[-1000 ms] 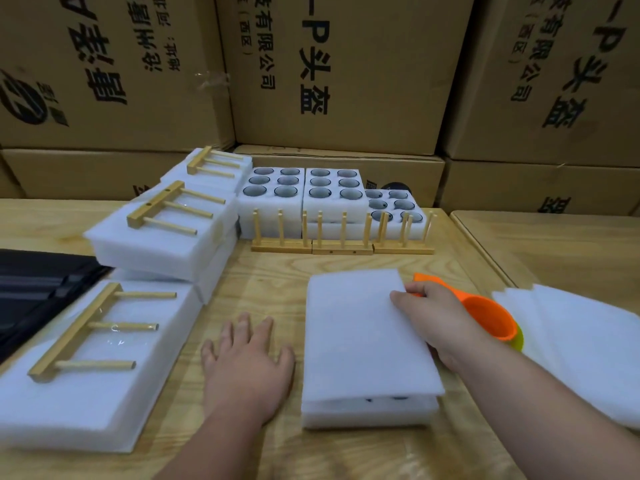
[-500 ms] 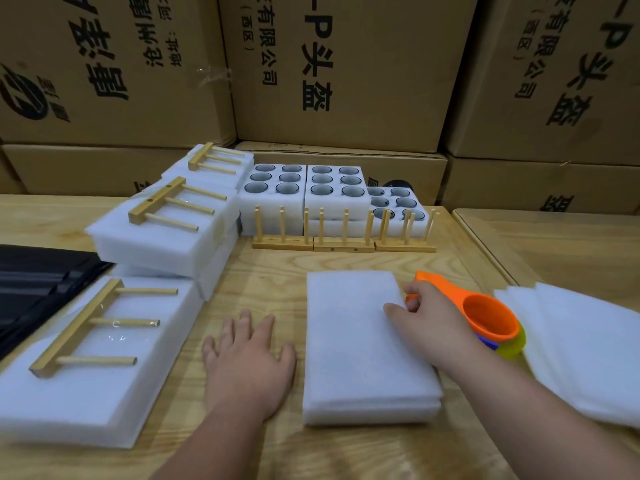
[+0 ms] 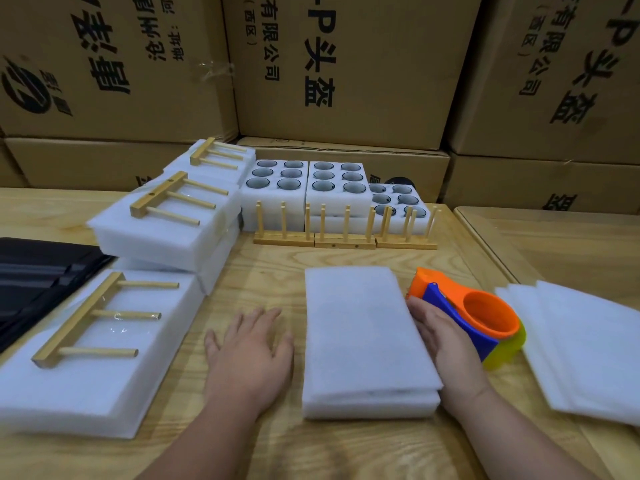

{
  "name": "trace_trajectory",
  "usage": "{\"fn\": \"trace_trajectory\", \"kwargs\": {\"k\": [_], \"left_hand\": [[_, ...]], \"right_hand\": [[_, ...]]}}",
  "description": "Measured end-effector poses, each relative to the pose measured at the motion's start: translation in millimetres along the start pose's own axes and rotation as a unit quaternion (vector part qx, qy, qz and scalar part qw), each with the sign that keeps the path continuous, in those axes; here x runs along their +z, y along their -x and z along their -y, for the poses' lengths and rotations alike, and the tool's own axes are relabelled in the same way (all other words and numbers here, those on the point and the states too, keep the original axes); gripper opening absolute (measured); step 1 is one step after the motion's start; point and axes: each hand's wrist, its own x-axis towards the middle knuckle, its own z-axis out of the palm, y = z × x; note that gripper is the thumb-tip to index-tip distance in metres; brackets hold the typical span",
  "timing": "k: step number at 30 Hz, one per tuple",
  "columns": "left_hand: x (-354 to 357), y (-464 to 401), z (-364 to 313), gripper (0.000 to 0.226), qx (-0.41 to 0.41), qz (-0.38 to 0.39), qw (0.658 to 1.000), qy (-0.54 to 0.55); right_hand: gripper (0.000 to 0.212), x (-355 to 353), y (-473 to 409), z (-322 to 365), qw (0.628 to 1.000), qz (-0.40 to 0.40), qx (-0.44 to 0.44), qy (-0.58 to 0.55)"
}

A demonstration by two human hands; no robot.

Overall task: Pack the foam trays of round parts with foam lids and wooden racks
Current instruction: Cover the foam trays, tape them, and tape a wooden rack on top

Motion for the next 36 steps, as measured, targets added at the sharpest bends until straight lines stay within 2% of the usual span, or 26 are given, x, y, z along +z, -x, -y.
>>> {"fn": "trace_trajectory", "kwargs": {"k": [3, 6, 9, 16, 36], "left_hand": [[-8, 11, 1, 0.052, 0.086, -0.021, 0.991, 0.103], [-11, 17, 0, 0.05, 0.147, -0.01, 0.981, 0.13], [-10, 18, 1, 0.051, 0.172, -0.011, 0.975, 0.142], [-11, 22, 1, 0.059, 0.168, -0.011, 0.975, 0.148], [0, 17, 7, 0.05, 0.161, -0.009, 0.971, 0.179]], "right_hand": [[0.036, -1, 5, -3, 0.998, 0.001, -0.045, 0.039], [0.035, 0, 8, -2, 0.998, 0.0, -0.057, 0.035], [0.036, -1, 9, 0, 0.997, -0.003, -0.073, 0.028], [0.036, -2, 9, -2, 0.996, 0.003, -0.081, 0.022], [0.033, -4, 5, -8, 0.997, -0.018, -0.08, 0.006]]}}
